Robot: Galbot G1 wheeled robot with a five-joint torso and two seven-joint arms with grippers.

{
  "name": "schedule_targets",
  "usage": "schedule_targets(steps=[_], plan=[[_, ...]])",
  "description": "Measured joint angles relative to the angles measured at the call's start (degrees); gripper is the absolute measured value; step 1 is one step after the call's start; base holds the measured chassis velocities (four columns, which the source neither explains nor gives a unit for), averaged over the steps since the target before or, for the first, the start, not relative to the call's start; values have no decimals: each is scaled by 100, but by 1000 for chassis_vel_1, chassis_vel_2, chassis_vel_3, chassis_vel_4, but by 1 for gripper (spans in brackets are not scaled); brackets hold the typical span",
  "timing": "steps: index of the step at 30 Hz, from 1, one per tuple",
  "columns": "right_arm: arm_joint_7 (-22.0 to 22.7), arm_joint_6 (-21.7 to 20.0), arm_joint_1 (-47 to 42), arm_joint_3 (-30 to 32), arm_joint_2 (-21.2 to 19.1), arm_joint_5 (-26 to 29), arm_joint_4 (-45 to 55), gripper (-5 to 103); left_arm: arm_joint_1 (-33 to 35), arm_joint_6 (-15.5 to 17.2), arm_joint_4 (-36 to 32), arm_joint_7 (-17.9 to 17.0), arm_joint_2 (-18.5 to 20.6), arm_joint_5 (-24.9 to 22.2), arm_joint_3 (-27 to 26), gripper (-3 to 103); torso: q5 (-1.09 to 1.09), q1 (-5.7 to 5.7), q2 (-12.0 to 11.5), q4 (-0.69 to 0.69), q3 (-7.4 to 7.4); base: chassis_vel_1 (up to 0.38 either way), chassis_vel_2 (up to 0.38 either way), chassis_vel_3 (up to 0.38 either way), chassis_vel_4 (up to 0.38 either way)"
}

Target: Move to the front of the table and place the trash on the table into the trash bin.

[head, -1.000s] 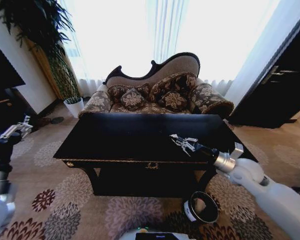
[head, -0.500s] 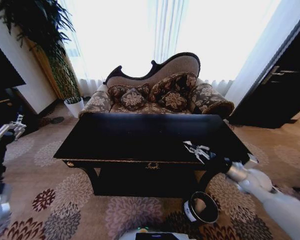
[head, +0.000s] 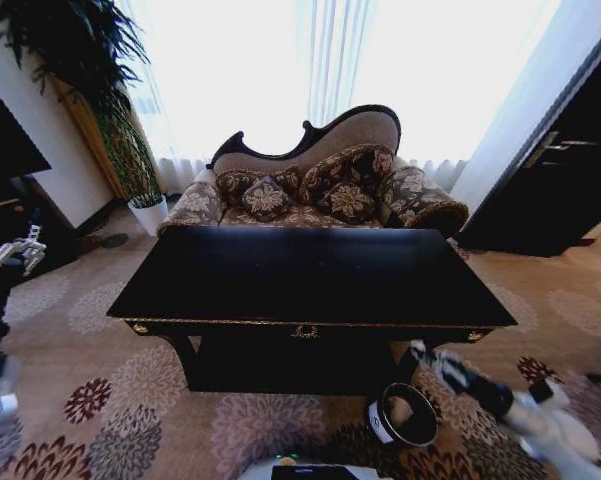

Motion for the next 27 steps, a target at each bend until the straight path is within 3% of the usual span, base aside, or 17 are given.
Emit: schedule_targets(steps=[8,12,13,18,24,27], plan=[[657,407,506,-740,138,-708,-811,0,87,-29,-75,6,-12,-11,-126,100,-1,0,-1,1,0,0,0,0,0],[1696,647,791,-1058,184,-1625,-1177,0,121,-30,-94,7,-12,-23,-184,100,0,0,-1,1,0,0,0,0,0],[1696,647,791,-1058,184,-1625,-1177,0,121,-30,-94,7,-12,-23,-184,100,0,0,-1,1,0,0,0,0,0],[2774,612,1148,-1299,314,-2750,-1750,0,171,-30,-142,9,-12,-10,-205,100,0,0,-1,1,0,0,0,0,0],[3300,592,1562,-1539,361,-3198,-2517,0,221,-22,-164,9,-20,24,-252,100,0,1,-1,1,1,0,0,0,0],[3838,397,1838,-1745,452,-3418,-2906,0,266,-18,-182,9,-37,76,-274,100,0,1,-1,0,1,0,0,0,0]])
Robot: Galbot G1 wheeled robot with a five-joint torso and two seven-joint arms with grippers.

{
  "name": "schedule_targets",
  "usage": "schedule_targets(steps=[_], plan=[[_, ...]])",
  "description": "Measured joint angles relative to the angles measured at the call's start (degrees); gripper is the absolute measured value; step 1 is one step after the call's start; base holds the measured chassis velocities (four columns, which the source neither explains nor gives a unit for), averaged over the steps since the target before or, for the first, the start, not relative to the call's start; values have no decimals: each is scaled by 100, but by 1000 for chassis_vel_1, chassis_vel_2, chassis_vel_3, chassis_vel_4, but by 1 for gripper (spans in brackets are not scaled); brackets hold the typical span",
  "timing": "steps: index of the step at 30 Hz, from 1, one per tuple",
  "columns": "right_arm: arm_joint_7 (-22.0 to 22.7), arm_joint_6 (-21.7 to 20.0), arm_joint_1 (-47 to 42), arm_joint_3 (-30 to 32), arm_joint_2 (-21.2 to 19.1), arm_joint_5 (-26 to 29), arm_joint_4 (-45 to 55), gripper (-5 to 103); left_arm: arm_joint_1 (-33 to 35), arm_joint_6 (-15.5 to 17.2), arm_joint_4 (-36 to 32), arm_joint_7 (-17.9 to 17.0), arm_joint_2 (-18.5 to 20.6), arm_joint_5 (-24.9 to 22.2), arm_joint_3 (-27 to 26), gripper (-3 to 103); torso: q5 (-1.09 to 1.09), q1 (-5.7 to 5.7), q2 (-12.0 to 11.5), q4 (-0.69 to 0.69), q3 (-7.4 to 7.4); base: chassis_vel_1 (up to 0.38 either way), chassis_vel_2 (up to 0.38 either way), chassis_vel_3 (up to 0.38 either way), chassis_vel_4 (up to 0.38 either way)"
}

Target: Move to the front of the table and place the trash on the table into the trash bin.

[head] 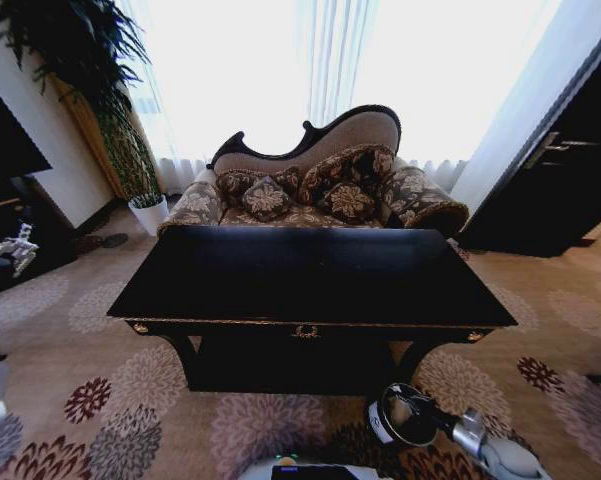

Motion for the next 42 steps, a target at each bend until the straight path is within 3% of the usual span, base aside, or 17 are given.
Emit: schedule_targets(steps=[2,4,8,14,25,38,42], plan=[[101,-55,47,-27,21,-56,-48,0,9,1,-4,0,-5,10,-1,100,-1,0,0,0,0,0,0,0,0],[778,-405,272,-202,169,-235,-304,0,41,7,-20,2,-34,86,-1,100,-1,0,0,2,0,0,0,0,0],[1447,-445,651,-438,442,-365,-879,0,33,8,22,3,-98,238,106,100,-1,0,0,1,0,0,0,0,0],[1920,-519,905,-547,663,-635,-1332,0,40,8,-10,2,-217,442,280,100,-2,0,0,1,0,0,0,0,0],[2335,-677,1412,-597,702,-908,-2033,0,173,-3,-136,5,-309,490,235,100,-2,0,0,0,0,0,0,0,0],[2696,-968,1493,-599,725,-848,-2152,0,141,-11,-109,5,-298,507,281,100,-1,0,0,0,0,0,0,0,0],[2690,-1109,1420,-575,753,-834,-2005,16,136,-11,-105,5,-268,507,287,100,0,0,0,0,0,0,0,0,0]])
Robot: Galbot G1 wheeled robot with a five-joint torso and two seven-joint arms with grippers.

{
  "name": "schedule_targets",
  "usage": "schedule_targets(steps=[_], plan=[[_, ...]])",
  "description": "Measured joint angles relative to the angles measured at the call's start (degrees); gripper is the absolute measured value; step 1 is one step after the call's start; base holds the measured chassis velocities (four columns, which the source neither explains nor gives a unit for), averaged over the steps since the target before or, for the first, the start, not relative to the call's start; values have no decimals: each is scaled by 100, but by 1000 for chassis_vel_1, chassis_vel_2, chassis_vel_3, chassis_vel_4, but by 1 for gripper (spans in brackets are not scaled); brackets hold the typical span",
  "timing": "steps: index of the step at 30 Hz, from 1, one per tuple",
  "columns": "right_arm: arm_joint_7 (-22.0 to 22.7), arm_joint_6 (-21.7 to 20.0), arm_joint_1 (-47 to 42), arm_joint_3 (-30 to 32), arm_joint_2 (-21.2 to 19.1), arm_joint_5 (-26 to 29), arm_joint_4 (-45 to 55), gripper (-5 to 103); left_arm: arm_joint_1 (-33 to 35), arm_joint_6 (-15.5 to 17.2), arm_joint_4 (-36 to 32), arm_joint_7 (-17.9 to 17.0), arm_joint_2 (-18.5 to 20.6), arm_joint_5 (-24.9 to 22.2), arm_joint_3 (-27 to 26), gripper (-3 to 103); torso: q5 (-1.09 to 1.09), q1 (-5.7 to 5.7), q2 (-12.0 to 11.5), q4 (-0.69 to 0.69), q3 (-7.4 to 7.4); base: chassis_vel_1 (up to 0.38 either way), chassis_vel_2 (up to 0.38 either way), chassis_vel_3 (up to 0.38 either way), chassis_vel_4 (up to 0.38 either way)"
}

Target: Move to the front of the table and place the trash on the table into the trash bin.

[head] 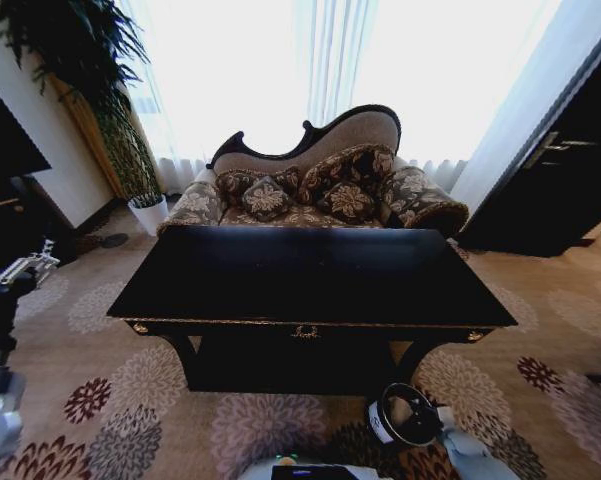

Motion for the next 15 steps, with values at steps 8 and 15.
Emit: schedule_targets(steps=[8,15], plan=[[-225,49,-94,65,-69,94,76,43,28,-9,-30,-2,-81,17,24,100,-1,0,0,0,0,0,0,0,0],[-621,284,-284,275,-87,-122,477,65,30,-12,-71,-3,-131,25,28,100,-1,0,0,-1,0,0,0,0,0]])
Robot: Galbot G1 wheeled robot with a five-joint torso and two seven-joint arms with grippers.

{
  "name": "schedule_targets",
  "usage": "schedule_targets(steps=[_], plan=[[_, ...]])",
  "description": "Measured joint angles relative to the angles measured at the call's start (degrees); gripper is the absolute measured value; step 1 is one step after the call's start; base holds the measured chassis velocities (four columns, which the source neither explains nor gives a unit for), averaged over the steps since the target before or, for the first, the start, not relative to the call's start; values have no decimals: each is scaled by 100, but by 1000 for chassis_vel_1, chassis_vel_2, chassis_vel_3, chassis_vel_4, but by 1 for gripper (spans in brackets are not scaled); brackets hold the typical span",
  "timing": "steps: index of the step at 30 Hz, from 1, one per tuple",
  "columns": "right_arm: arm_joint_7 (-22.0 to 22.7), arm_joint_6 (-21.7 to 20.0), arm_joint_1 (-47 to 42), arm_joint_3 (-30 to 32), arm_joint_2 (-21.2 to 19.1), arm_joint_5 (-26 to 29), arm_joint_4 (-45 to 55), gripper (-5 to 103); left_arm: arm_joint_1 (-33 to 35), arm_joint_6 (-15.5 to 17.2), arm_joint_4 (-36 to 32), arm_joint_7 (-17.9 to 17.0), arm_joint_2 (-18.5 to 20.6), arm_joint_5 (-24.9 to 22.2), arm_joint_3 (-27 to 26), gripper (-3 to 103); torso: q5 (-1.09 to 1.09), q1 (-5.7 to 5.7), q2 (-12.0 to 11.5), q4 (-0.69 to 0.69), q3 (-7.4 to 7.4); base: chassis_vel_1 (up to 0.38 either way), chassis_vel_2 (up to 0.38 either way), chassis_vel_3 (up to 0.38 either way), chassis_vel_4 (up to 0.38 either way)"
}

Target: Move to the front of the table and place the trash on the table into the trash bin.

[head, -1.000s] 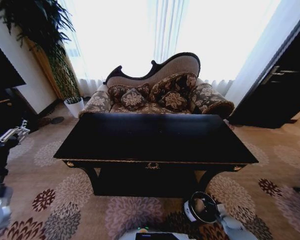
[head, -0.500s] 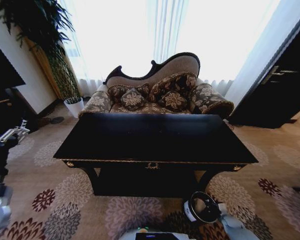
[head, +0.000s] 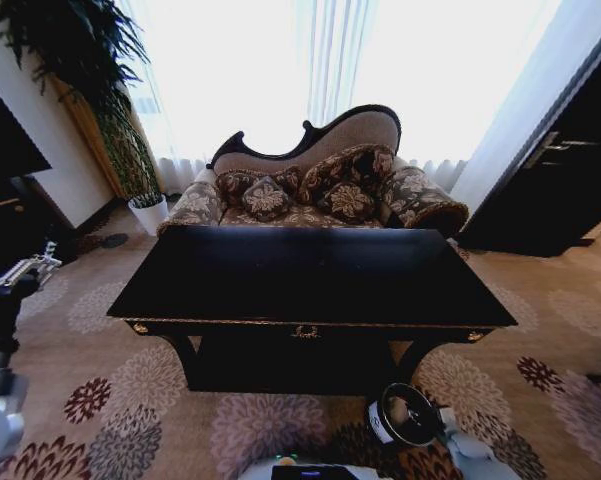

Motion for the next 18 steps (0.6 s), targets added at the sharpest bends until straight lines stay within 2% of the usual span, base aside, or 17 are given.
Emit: schedule_targets(steps=[2,3,5,6,7,8,9,11,12,13,14,17,18], plan=[[-307,48,-192,194,44,-10,465,76,-4,0,-23,-2,-40,-1,3,100,2,0,0,2,0,0,0,0,0],[-307,48,-192,194,44,-10,465,76,-4,0,-23,-2,-40,-1,3,100,2,0,0,2,0,0,0,0,0],[-503,54,-388,368,49,-11,837,86,-7,7,-65,-11,-93,-2,43,100,1,0,0,2,0,0,0,0,0],[-593,53,-488,442,44,-5,995,86,-7,15,-79,-16,-112,-2,63,100,-1,0,0,3,0,0,0,0,0],[-902,-5,-760,636,18,13,1332,96,-7,31,-111,-32,-154,-2,105,100,0,0,0,2,0,0,0,0,0],[-1082,-32,-880,729,-1,10,1479,96,-6,36,-124,-36,-168,-2,121,100,2,0,0,1,0,0,0,0,0],[-1082,-32,-880,729,-1,10,1479,96,-6,36,-124,-36,-168,-2,121,100,2,0,0,1,0,0,0,0,0],[-1540,-30,-1149,946,-56,69,1778,100,-4,40,-142,-38,-185,-1,146,100,1,0,0,-1,0,0,0,0,0],[-1967,-9,-1363,1155,-104,198,2061,100,-7,42,-143,-43,-193,-1,166,100,1,0,0,-1,-1,0,0,0,0],[-2139,14,-1453,1245,-126,267,2184,100,-11,43,-141,-44,-194,-1,171,100,0,-1,1,-1,0,0,0,0,0],[-2139,14,-1453,1245,-126,267,2184,100,-11,43,-141,-44,-194,-1,171,100,0,-1,1,-1,0,0,0,0,0],[-2675,93,-1746,1632,-178,618,2695,100,-23,52,-129,-52,-193,-4,184,100,1,0,1,0,0,0,0,0,0],[-2675,93,-1746,1632,-178,618,2695,100,-23,52,-129,-52,-193,-4,184,100,1,0,1,0,0,0,0,0,0]])
